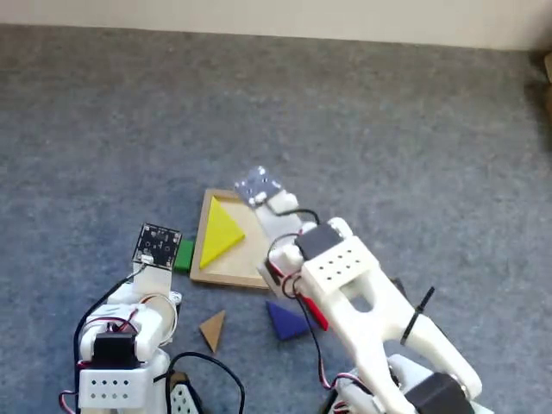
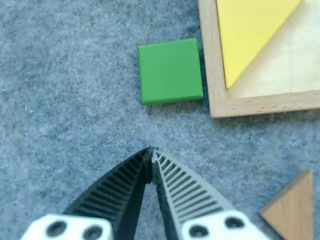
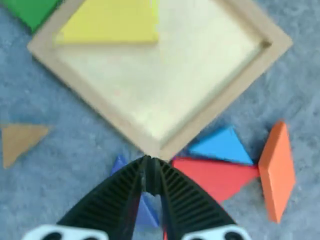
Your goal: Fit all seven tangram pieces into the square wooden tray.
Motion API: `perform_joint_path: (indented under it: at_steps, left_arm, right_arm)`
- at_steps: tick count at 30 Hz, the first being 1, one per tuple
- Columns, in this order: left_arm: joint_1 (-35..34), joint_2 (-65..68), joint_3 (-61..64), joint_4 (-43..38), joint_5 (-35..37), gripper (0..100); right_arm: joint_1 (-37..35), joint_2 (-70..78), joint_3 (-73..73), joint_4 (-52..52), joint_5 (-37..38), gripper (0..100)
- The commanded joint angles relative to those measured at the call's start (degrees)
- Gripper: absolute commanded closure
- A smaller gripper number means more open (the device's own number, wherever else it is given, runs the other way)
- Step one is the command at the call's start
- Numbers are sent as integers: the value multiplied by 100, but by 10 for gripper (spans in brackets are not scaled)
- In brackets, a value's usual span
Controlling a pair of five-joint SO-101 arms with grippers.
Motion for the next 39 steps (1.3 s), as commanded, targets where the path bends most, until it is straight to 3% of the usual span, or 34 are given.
perform_joint_path:
  at_steps: [1, 6, 14, 18, 24, 30, 39]
  left_arm:
    - [-75, -207, 119, 26, -18, 994]
    - [-75, -207, 119, 26, -18, 994]
    - [-75, -207, 119, 26, -18, 994]
    - [-75, -207, 119, 26, -18, 994]
    - [-75, -207, 119, 26, -18, 994]
    - [-75, -207, 119, 26, -18, 994]
    - [-75, -207, 119, 26, -18, 994]
  right_arm:
    - [75, -391, 110, 664, 527, 908]
    - [-4, -400, 470, 919, 554, 741]
    - [-1015, -391, 1121, 365, 519, 723]
    - [-374, -391, 1279, -163, 334, 723]
    - [760, -391, 1270, -690, -1011, 723]
    - [840, -391, 1270, -866, -2163, 721]
    - [857, 189, 716, -831, -2356, 720]
